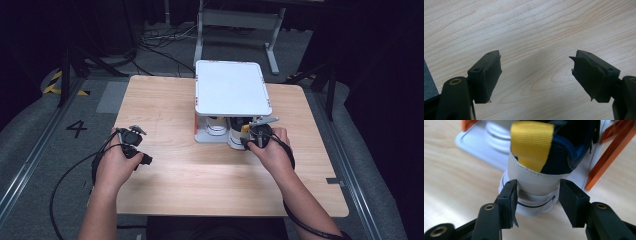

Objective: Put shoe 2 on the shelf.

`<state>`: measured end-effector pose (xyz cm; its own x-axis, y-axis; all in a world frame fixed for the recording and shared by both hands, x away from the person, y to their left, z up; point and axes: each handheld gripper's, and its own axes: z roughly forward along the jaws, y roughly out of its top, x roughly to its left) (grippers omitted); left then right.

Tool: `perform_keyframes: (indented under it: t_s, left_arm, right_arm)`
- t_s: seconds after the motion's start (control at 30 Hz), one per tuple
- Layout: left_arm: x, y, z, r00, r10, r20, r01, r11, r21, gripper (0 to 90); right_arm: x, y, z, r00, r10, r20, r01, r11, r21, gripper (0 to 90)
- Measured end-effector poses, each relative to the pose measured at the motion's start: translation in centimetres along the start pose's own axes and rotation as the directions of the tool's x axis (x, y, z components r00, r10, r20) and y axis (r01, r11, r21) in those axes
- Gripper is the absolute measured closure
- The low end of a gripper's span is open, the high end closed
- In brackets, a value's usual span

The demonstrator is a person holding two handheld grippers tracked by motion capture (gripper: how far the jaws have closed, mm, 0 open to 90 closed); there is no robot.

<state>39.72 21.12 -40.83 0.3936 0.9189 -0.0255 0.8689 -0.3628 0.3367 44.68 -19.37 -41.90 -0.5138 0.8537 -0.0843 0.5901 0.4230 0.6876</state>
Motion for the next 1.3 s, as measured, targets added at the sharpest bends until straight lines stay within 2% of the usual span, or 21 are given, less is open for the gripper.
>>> perform_keyframes:
  t_s: [0.13, 0.17, 0.23, 0.3, 0.4, 0.6, 0.77, 0.83, 0.9, 0.97, 1.0, 1.03, 1.1, 1.13, 1.17, 1.3]
  left_arm:
    - [0.0, 0.0, 0.0, 1.0, 0.001, 0.004, -0.001, 1.0, 0.001, 23.1]
    - [0.0, 0.1, 0.0, 1.0, 0.004, 0.004, -0.004, 1.0, 0.001, 23.1]
    - [0.0, 0.1, 0.0, 1.0, 0.003, 0.005, -0.003, 1.0, 0.002, 23.1]
    - [0.0, 0.2, 0.0, 1.0, 0.004, 0.002, -0.004, 1.0, 0.0, 23.1]
    - [-0.1, 0.3, 0.1, 0.9999, 0.008, 0.007, -0.008, 0.9999, 0.006, 23.1]
    - [-0.1, 0.4, 0.1, 0.9999, 0.014, 0.008, -0.014, 0.9999, 0.002, 23.1]
    - [-0.1, 0.5, 0.0, 0.9999, 0.013, 0.01, -0.013, 0.9999, -0.006, 23.1]
    - [-0.1, 0.6, 0.0, 0.9998, 0.015, 0.011, -0.014, 0.9999, -0.006, 23.1]
    - [-0.1, 0.6, -0.2, 0.9998, 0.017, 0.011, -0.017, 0.9998, -0.011, 23.1]
    - [-0.2, 0.6, -0.2, 0.9998, 0.017, 0.009, -0.017, 0.9998, -0.013, 23.0]
    - [-0.3, 0.7, -0.4, 0.9997, 0.022, 0.011, -0.021, 0.9996, -0.017, 23.1]
    - [-0.4, 0.7, -0.5, 0.9995, 0.028, 0.012, -0.028, 0.9994, -0.02, 23.0]
    - [-0.5, 0.7, -0.7, 0.9987, 0.031, 0.04, -0.03, 0.9991, -0.031, 23.0]
    - [-0.5, 0.7, -0.7, 0.9987, 0.031, 0.04, -0.03, 0.9991, -0.031, 23.0]
    - [-0.6, 0.7, -0.8, 0.9978, 0.039, 0.053, -0.038, 0.9986, -0.037, 23.0]
    - [-1.0, 0.7, -1.0, 0.9975, 0.039, 0.059, -0.036, 0.9983, -0.047, 23.0]
  right_arm:
    - [-0.1, 0.1, 0.9, 0.9991, -0.033, 0.025, 0.034, 0.998, -0.054, 52.0]
    - [-0.1, 0.1, 1.6, 0.9976, -0.052, 0.045, 0.055, 0.995, -0.078, 53.4]
    - [-0.3, 0.2, 1.9, 0.997, -0.057, 0.052, 0.061, 0.994, -0.093, 54.0]
    - [-0.4, 0.2, 2.0, 0.9971, -0.054, 0.055, 0.059, 0.993, -0.098, 54.4]
    - [-0.6, 0.1, 2.7, 0.9964, -0.035, 0.078, 0.046, 0.989, -0.142, 56.1]
    - [-0.5, 0.2, 3.6, 0.9895, -0.042, 0.138, 0.071, 0.974, -0.213, 57.1]
    - [-0.4, 0.1, 3.3, 0.9904, -0.052, 0.129, 0.08, 0.971, -0.224, 50.6]
    - [-0.4, 0.0, 2.8, 0.9904, -0.056, 0.126, 0.083, 0.971, -0.223, 49.4]
    - [-0.6, 0.2, 0.8, 0.9934, -0.055, 0.1, 0.077, 0.971, -0.225, 47.4]
    - [-0.7, 0.3, 0.2, 0.9943, -0.053, 0.093, 0.073, 0.972, -0.225, 46.1]
    - [-1.0, 0.3, -1.6, 0.9981, -0.032, 0.052, 0.044, 0.971, -0.233, 44.4]
    - [-1.3, 0.4, -2.5, 0.9993, -0.021, 0.032, 0.028, 0.97, -0.241, 43.1]
    - [-2.1, 0.3, -4.4, 0.9999, 0.006, -0.011, -0.008, 0.97, -0.244, 41.1]
    - [-2.1, 0.3, -4.4, 0.9999, 0.006, -0.011, -0.008, 0.97, -0.244, 41.1]
    - [-2.9, 0.2, -6.0, 0.9996, 0.016, -0.024, -0.021, 0.968, -0.25, 38.9]
    - [-4.6, -0.6, -8.2, 0.998, 0.043, -0.046, -0.053, 0.968, -0.247, 35.3]
